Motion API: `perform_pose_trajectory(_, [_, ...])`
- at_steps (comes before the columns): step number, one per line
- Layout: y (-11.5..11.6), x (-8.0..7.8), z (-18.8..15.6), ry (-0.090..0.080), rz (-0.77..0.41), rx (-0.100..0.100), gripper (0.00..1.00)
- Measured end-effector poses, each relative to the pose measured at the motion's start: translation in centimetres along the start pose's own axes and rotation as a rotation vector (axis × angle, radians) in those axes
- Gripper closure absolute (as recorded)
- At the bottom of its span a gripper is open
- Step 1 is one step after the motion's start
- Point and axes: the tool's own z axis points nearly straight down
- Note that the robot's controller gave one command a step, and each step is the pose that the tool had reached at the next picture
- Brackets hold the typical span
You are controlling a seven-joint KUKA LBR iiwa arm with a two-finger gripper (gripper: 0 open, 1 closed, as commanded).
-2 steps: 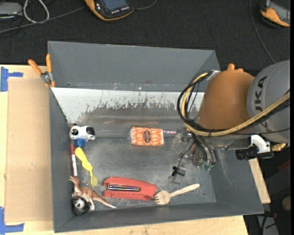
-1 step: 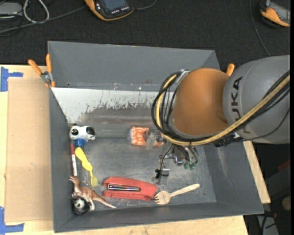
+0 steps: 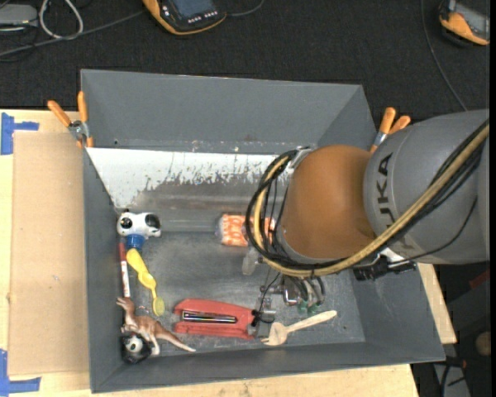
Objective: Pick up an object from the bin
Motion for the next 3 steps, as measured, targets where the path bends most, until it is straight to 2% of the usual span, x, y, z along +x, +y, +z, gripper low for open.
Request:
perform_pose_trajectory(1, [0.7, 0.2, 6.5, -0.012, -0.112, -0.003, 0.0])
perform_pose_trajectory(2, [3.5, 1.0, 10.6, -0.005, 0.005, -0.002, 1.0])
perform_pose_trajectory(3, [3.5, 1.0, 10.6, -0.005, 0.004, -0.002, 1.0])
